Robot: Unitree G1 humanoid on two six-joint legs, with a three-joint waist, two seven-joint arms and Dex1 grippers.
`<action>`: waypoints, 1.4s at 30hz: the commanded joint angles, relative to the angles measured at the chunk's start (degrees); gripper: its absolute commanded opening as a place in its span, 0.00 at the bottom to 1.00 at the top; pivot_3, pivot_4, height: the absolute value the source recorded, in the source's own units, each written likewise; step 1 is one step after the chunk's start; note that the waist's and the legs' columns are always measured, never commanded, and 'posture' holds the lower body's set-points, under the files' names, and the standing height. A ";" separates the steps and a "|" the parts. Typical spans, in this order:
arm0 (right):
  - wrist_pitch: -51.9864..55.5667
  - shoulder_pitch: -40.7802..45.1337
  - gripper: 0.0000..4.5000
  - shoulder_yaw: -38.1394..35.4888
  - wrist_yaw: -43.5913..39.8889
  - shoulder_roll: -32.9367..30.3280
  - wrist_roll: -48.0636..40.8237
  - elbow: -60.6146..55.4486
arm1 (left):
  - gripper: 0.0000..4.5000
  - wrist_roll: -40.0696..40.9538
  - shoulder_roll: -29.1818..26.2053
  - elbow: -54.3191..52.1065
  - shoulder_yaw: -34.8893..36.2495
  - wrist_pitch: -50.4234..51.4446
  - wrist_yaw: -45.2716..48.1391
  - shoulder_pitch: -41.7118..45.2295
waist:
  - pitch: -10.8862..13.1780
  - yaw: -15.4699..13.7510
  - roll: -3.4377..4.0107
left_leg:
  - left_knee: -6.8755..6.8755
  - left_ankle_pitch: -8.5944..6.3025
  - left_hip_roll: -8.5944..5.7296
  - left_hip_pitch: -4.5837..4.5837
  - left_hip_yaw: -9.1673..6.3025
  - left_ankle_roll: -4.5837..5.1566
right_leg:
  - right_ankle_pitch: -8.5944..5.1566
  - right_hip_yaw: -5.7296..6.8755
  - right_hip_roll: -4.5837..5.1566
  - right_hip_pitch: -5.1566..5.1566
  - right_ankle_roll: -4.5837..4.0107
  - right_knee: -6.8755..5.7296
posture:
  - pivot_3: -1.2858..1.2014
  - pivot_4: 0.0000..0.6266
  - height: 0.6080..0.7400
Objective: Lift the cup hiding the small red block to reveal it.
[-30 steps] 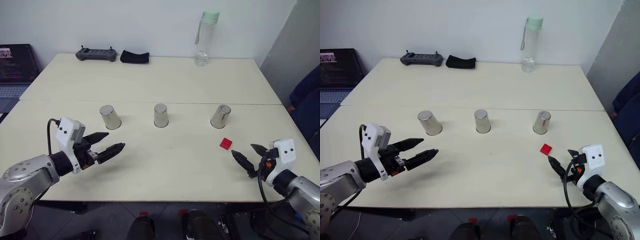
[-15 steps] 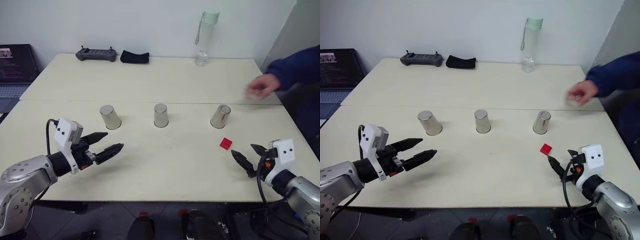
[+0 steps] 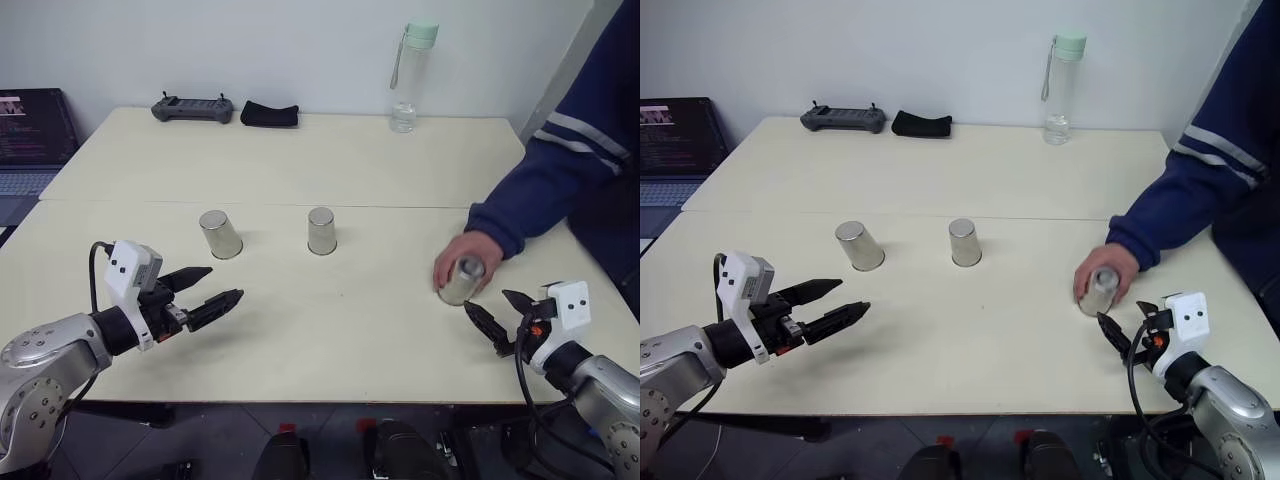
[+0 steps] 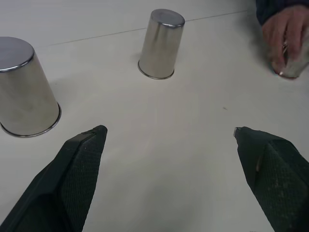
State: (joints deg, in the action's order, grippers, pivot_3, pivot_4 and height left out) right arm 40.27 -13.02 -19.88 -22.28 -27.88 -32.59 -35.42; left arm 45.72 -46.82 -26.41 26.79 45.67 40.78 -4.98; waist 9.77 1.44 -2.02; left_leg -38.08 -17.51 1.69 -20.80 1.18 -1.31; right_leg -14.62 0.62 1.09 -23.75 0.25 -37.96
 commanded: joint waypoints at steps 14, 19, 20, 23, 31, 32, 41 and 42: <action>-0.09 0.58 0.99 0.55 2.22 0.55 -0.45 -2.88 | 1.00 -0.19 -0.15 -0.45 0.34 -0.85 0.75 0.39 | 0.00 0.00 0.00 | 0.00 0.00 0.00 0.00 0.00 0.00 | 0.00 0.00 0.00 0.00 0.00 0.00 | 0.52 0.24 1.00; 0.10 0.49 0.99 0.74 2.57 0.58 -0.63 -3.25 | 1.00 -0.20 -0.25 -0.35 0.28 -0.78 0.79 0.62 | 0.00 0.00 0.00 | 0.00 0.00 0.00 0.00 0.00 0.00 | 0.00 0.00 0.00 0.00 0.00 0.00 | 0.52 0.24 1.00; 0.12 0.56 0.99 0.81 2.65 0.61 -0.65 -3.27 | 1.00 -0.21 -0.26 -0.35 0.21 -0.77 0.77 0.73 | 0.00 0.00 0.00 | 0.00 0.00 0.00 0.00 0.00 0.00 | 0.00 0.00 0.00 0.00 0.00 0.00 | 0.52 0.24 1.00; 0.08 0.74 0.99 1.07 2.82 0.72 -0.55 -3.18 | 1.00 -0.31 -0.23 -0.37 -0.01 -0.80 0.72 0.89 | 0.00 0.00 0.00 | 0.00 0.00 0.00 0.00 0.00 0.00 | 0.00 0.00 0.00 0.00 0.00 0.00 | 0.52 0.24 1.00; -0.69 0.10 0.99 1.42 2.65 1.03 -0.16 -2.83 | 1.00 -0.41 -0.42 -0.35 -0.24 -0.70 0.77 1.21 | 0.00 0.00 0.00 | 0.00 0.00 0.00 0.00 0.00 0.00 | 0.00 0.00 0.00 0.00 0.00 0.00 | 0.52 0.24 1.00; -0.74 0.11 0.99 1.52 2.68 1.11 -0.13 -2.79 | 1.00 -0.45 -0.46 -0.31 -0.27 -0.70 0.76 1.28 | 0.00 0.00 0.00 | 0.00 0.00 0.00 0.00 0.00 0.00 | 0.00 0.00 0.00 0.00 0.00 0.00 | 0.52 0.24 1.00; -1.35 0.06 0.99 2.06 2.36 1.29 0.37 -2.14 | 1.00 -0.63 -0.42 -0.38 -0.50 -0.56 0.59 1.65 | 0.00 0.00 0.00 | 0.00 0.00 0.00 0.00 0.00 0.00 | 0.00 0.00 0.00 0.00 0.00 -0.01 | 0.52 0.24 1.00; -1.42 0.09 0.99 2.11 2.34 1.30 0.42 -2.04 | 1.00 -0.66 -0.40 -0.39 -0.56 -0.56 0.56 1.70 | 0.00 0.00 0.00 | 0.00 0.00 0.00 0.00 0.00 0.00 | 0.00 0.00 0.00 0.00 0.00 -0.01 | 0.52 0.24 1.00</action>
State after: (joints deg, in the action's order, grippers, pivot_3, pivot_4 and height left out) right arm 40.30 -12.91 -17.66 -19.85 -26.52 -32.56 -36.25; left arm 45.12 -46.82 -26.34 26.26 45.69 41.17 -3.94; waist 9.77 1.44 -2.02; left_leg -38.08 -17.51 1.69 -20.80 1.18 -1.31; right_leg -14.62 0.62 1.10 -23.75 0.25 -37.97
